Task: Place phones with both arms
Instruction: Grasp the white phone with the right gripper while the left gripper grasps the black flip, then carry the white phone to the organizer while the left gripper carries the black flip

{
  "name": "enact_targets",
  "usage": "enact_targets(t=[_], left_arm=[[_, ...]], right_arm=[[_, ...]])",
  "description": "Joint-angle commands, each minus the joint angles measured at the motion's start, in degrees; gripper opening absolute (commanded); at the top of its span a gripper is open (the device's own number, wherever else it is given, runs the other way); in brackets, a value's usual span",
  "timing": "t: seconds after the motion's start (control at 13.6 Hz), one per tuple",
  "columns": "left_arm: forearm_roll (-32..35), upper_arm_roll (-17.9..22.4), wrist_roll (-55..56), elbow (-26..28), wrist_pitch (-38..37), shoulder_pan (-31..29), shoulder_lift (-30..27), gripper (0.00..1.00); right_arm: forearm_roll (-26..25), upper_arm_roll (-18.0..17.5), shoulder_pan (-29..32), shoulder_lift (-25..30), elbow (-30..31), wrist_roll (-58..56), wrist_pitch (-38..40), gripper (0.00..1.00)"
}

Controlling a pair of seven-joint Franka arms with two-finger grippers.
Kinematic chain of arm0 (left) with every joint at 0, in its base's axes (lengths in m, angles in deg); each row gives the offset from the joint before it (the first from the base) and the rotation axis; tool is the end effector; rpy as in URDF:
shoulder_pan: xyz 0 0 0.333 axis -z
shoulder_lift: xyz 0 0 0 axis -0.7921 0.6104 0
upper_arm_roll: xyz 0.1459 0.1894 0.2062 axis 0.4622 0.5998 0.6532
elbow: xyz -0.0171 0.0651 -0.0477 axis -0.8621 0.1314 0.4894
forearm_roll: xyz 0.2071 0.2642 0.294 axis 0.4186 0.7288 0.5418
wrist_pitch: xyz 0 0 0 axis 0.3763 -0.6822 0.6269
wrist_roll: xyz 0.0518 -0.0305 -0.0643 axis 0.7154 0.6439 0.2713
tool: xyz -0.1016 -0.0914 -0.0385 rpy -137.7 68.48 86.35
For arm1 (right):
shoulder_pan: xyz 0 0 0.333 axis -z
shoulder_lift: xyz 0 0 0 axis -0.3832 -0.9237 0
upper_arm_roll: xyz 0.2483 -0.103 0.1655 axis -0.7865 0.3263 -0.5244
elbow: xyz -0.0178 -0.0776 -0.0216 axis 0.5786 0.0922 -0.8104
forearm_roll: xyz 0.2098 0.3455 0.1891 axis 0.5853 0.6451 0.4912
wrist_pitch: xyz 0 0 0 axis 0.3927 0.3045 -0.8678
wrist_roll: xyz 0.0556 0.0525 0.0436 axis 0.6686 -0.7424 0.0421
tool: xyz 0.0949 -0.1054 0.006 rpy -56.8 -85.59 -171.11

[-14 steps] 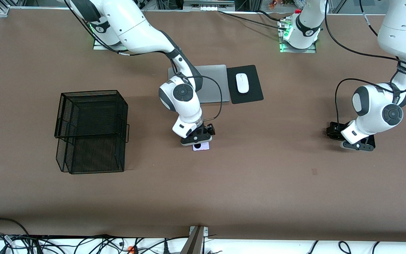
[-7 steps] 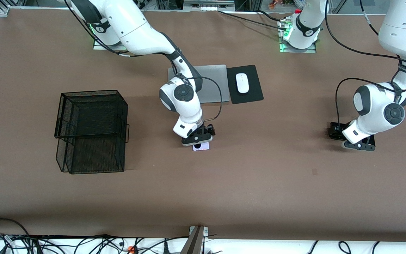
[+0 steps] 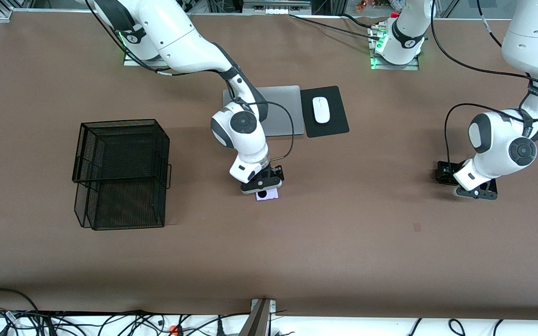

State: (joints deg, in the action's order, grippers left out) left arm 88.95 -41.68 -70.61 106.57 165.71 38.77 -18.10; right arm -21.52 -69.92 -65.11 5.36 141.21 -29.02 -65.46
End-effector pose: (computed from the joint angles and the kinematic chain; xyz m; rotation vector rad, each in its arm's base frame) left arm 0.5969 0.1297 0.0836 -3.1177 0.1887 0.1658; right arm 0.6035 0.5208 0.0972 -2.9825 -0.2758 -0.4263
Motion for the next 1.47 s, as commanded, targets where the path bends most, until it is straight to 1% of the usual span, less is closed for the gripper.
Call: enact_targets(t=[0.0,0.07,0.22,0.29,0.37,0.51,0.59,0.66,0.73,0.81,0.95,1.03,1.1,1.25,1.39], left_arm=[[-1.15,-0.61,-0.09,-3.09,-6.03,-0.27,-0.97,0.00],[-1.15,-0.61,-0.01,-3.80,-7.27,-0.18,-1.06,0.00],[-1.15,-0.61,0.26,-5.03,-9.21,-0.18,-1.06,0.00],[-1.15,-0.61,0.34,-5.91,-10.61,0.08,-1.06,0.00],[-1.15,-0.61,0.87,-7.66,-13.06,0.87,-0.80,0.00],[-0.80,-0.43,4.45,-13.27,-22.09,4.02,0.86,0.00],[-0.45,-0.43,6.48,-14.43,-23.96,5.26,1.04,0.00],[-0.45,-0.43,7.54,-14.70,-24.15,5.88,1.05,0.00],[-0.45,-0.52,7.81,-14.88,-24.24,6.06,1.05,0.00],[-0.53,-0.60,8.86,-14.88,-24.24,6.76,0.96,0.00],[-0.71,-0.60,14.55,-16.19,-24.24,10.70,1.04,0.00],[-0.80,-0.52,18.59,-16.37,-24.24,13.07,1.13,0.00],[-1.06,-0.52,22.37,-17.25,-24.24,15.18,1.22,0.00],[-1.24,-0.60,29.58,-18.83,-24.51,19.84,1.66,0.00],[-1.41,-0.61,37.74,-20.76,-24.77,24.58,2.71,0.00]], right_arm=[[-0.49,0.51,-0.50,0.88,-0.49,1.33,1.15,0.30],[-0.40,0.60,-0.49,3.33,0.21,1.33,4.55,0.30],[-0.23,1.12,-0.15,9.91,0.22,2.38,17.44,0.32],[-0.23,2.17,0.03,13.51,0.30,3.61,23.68,0.32],[-0.23,4.27,-0.05,16.76,0.39,3.53,29.40,0.33],[0.04,8.83,0.21,22.83,0.57,1.79,38.64,0.33],[0.39,11.03,0.30,25.38,0.66,-0.84,42.95,0.33],[0.56,13.41,0.30,27.93,1.27,-4.34,46.65,0.33],[0.74,16.21,0.38,30.66,3.10,-8.90,48.95,0.33],[1.78,19.46,0.47,33.90,6.69,-15.04,49.49,0.33],[6.43,27.72,0.47,38.57,12.76,-25.60,49.41,0.33],[7.24,31.06,0.39,40.33,15.31,-30.26,49.41,0.33],[7.42,33.53,0.38,42.18,18.38,-34.05,49.15,0.33],[7.33,36.62,0.38,46.48,25.84,-36.54,46.35,0.33],[7.25,38.21,0.38,49.30,33.66,-38.12,39.78,0.33]])
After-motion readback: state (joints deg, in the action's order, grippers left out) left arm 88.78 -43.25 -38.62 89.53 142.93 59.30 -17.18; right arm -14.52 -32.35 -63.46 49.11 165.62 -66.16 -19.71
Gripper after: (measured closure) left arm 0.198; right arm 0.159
